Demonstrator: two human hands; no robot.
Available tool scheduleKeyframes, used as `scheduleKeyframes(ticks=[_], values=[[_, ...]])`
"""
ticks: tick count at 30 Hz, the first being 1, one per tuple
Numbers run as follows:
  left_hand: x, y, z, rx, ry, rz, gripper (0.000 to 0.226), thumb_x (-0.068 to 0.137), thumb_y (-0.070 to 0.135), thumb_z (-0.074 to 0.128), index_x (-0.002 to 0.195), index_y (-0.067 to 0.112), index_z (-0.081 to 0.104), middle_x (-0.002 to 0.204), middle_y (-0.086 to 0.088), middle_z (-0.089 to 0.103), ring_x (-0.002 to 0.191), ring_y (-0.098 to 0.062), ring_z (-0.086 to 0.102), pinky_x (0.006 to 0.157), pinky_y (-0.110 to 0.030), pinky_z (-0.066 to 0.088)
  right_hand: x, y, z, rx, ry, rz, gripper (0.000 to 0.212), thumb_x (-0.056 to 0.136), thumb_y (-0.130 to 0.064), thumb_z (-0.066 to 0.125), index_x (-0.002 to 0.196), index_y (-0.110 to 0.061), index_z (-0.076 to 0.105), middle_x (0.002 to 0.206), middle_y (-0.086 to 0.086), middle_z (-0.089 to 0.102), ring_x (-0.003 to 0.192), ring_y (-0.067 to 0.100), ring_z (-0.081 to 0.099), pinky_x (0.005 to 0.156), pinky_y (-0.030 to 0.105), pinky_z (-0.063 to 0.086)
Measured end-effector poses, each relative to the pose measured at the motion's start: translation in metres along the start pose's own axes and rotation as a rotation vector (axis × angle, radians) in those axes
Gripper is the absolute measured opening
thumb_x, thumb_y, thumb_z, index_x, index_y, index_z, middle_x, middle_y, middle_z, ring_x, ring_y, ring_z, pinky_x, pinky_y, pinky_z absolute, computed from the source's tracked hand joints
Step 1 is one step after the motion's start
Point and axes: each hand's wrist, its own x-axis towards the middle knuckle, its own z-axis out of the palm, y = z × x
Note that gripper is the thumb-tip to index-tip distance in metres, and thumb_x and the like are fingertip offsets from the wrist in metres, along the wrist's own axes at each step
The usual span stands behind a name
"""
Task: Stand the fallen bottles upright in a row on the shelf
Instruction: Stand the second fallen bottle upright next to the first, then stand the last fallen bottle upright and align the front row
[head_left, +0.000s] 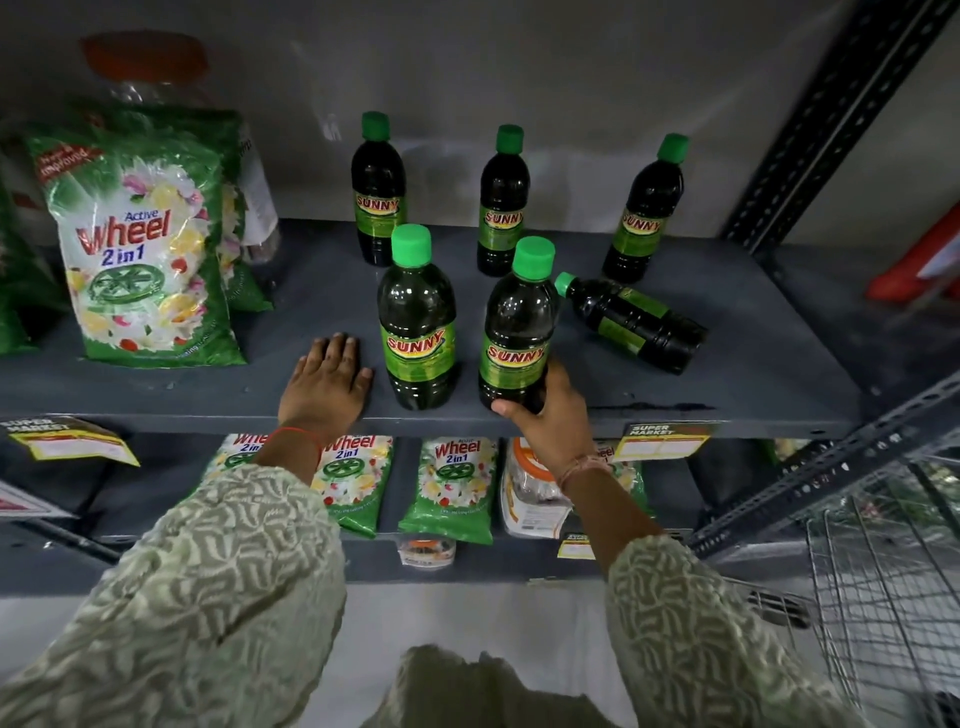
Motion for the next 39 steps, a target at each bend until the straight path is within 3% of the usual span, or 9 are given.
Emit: scheduleKeyframes(ticks=[3, 6, 11, 13, 16, 20, 28, 35, 39], values=[[0.002, 0.001, -0.001, -0.028, 0.006, -0.011, 0.052, 0.096, 0.027, 0.028, 0.143, 0.007, 0.017, 0.156, -0.012, 0.014, 0.144, -0.030, 0.009, 0.119, -0.043, 0.010, -0.003, 0.001, -0.001, 0.042, -0.053, 0.006, 0.076, 0.069, -0.019, 0.077, 0.132, -0.007, 0.036, 0.131, 0.015, 0.053, 0.120, 0.026, 0.050, 0.098, 0.033, 0.042], [0.003, 0.007, 0.000, -0.054, 0.008, -0.041, 0.051, 0.096, 0.024, 0.031, 0.143, 0.007, 0.020, 0.156, -0.013, 0.015, 0.144, -0.032, 0.010, 0.118, -0.046, 0.010, -0.012, 0.001, -0.006, 0.091, 0.048, -0.013, 0.101, 0.067, -0.042, 0.073, 0.144, -0.013, 0.014, 0.153, 0.013, 0.021, 0.141, 0.023, 0.020, 0.114, 0.037, 0.022], [0.000, 0.014, 0.004, -0.034, 0.028, -0.065, 0.052, 0.097, 0.029, 0.025, 0.145, 0.012, 0.013, 0.158, -0.007, 0.010, 0.145, -0.031, 0.003, 0.118, -0.045, 0.007, 0.045, -0.003, -0.071, -0.603, 0.276, -0.114, 0.088, 0.077, -0.055, 0.057, 0.142, -0.008, 0.020, 0.156, 0.018, 0.003, 0.144, 0.035, 0.003, 0.115, 0.046, 0.006], [0.000, 0.013, 0.005, -0.020, 0.031, -0.056, 0.052, 0.097, 0.030, 0.024, 0.145, 0.014, 0.013, 0.158, -0.005, 0.010, 0.145, -0.031, 0.003, 0.118, -0.044, 0.007, 0.082, -0.004, -0.102, -0.840, 0.104, 0.112, 0.099, 0.070, -0.052, 0.068, 0.142, -0.007, 0.018, 0.155, 0.019, 0.008, 0.142, 0.037, 0.009, 0.115, 0.048, 0.013], [0.001, 0.012, 0.007, -0.012, 0.038, -0.063, 0.051, 0.096, 0.031, 0.024, 0.144, 0.016, 0.016, 0.157, -0.003, 0.013, 0.145, -0.029, 0.006, 0.118, -0.044, 0.009, 0.116, -0.003, -0.122, -1.039, -0.195, 0.298, 0.092, 0.055, -0.057, 0.076, 0.130, -0.017, 0.040, 0.134, 0.013, 0.051, 0.121, 0.033, 0.047, 0.101, 0.043, 0.039], [0.001, 0.012, 0.009, -0.001, 0.074, -0.065, 0.051, 0.096, 0.030, 0.028, 0.144, 0.016, 0.019, 0.157, -0.004, 0.017, 0.144, -0.030, 0.010, 0.117, -0.044, 0.013, 0.121, 0.004, -0.112, -0.628, -0.159, 0.383, 0.071, 0.049, -0.044, 0.082, 0.110, -0.018, 0.060, 0.110, 0.011, 0.066, 0.095, 0.030, 0.062, 0.084, 0.039, 0.052], [0.001, 0.012, 0.010, 0.010, 0.069, -0.078, 0.051, 0.095, 0.031, 0.027, 0.144, 0.019, 0.017, 0.157, -0.002, 0.015, 0.145, -0.028, 0.009, 0.118, -0.043, 0.012, 0.099, -0.001, -0.053, -0.155, 0.499, 0.068, 0.087, 0.053, -0.043, 0.083, 0.117, 0.001, 0.044, 0.118, 0.022, 0.053, 0.112, 0.035, 0.047, 0.094, 0.045, 0.043], [0.000, 0.012, 0.009, 0.021, 0.067, -0.074, 0.051, 0.096, 0.030, 0.028, 0.144, 0.019, 0.017, 0.157, -0.002, 0.016, 0.145, -0.028, 0.010, 0.118, -0.043, 0.013, 0.083, 0.016, -0.046, 0.037, 0.420, -0.029, 0.074, 0.058, -0.021, 0.081, 0.119, 0.000, 0.046, 0.114, 0.015, 0.050, 0.101, 0.023, 0.050, 0.081, 0.012, 0.037], [0.001, 0.013, 0.008, -0.002, 0.063, -0.083, 0.051, 0.096, 0.031, 0.028, 0.145, 0.020, 0.017, 0.157, -0.001, 0.014, 0.145, -0.027, 0.009, 0.118, -0.043, 0.012, 0.077, 0.022, -0.056, 0.250, 0.321, 0.059, 0.087, 0.061, -0.013, 0.076, 0.135, -0.014, 0.031, 0.122, 0.005, 0.054, 0.107, 0.018, 0.054, 0.100, 0.039, 0.046]])
